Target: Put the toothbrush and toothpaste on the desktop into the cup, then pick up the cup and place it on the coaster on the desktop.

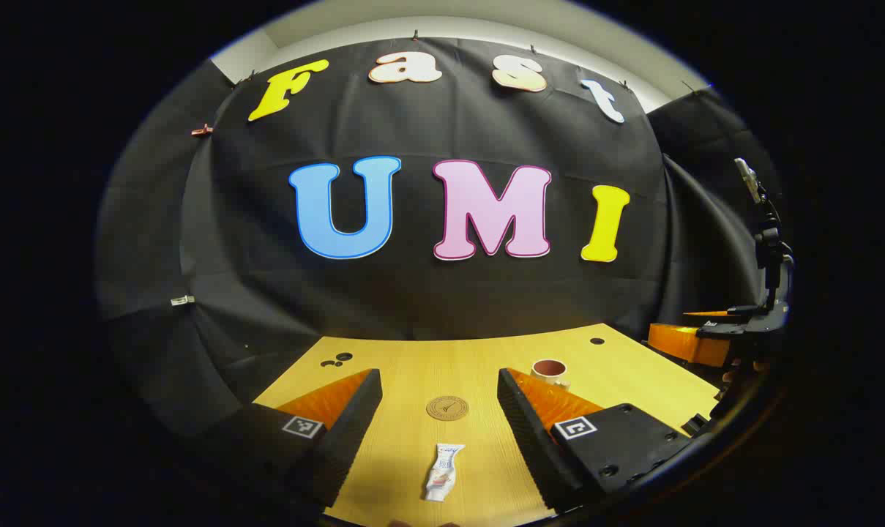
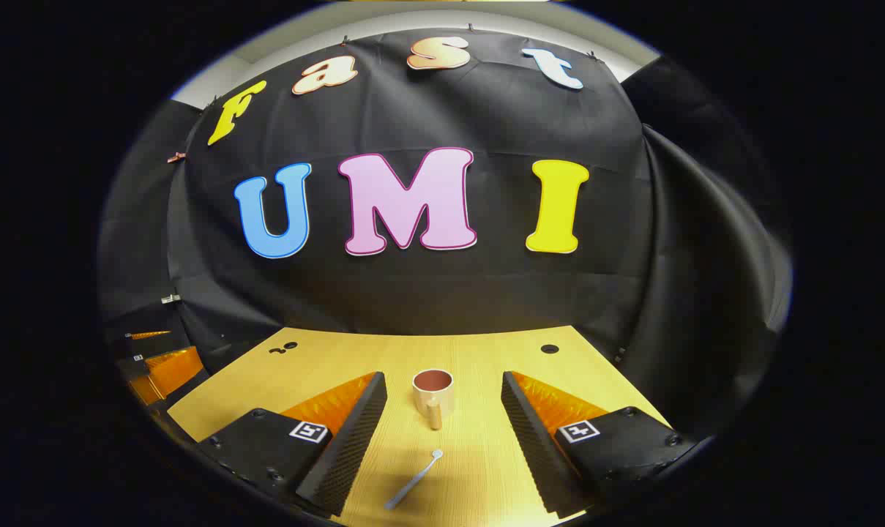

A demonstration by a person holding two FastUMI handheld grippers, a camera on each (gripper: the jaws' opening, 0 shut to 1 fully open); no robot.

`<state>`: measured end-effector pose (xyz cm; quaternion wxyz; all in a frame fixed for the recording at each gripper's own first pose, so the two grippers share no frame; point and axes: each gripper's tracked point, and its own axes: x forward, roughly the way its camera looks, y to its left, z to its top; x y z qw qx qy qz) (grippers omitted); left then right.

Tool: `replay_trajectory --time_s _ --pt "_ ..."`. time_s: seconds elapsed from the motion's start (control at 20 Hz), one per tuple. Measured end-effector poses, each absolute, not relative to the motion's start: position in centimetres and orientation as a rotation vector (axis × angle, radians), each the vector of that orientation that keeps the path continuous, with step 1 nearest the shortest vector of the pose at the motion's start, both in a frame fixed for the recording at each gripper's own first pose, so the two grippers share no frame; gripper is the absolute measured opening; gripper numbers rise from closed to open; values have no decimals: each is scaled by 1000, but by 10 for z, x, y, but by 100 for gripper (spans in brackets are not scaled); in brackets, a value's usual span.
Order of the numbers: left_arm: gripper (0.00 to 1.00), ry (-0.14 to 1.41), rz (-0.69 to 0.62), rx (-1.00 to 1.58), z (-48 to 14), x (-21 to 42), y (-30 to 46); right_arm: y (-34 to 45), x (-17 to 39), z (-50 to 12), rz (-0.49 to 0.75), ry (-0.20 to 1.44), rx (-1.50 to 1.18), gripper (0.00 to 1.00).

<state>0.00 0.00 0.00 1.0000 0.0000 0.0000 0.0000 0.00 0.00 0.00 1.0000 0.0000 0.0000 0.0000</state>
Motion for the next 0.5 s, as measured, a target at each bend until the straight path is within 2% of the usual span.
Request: replay_trajectory --time_s 0.5 --pt "99 47 4 -9 -20 5 0 -4 7 -21 10 71 8 97"
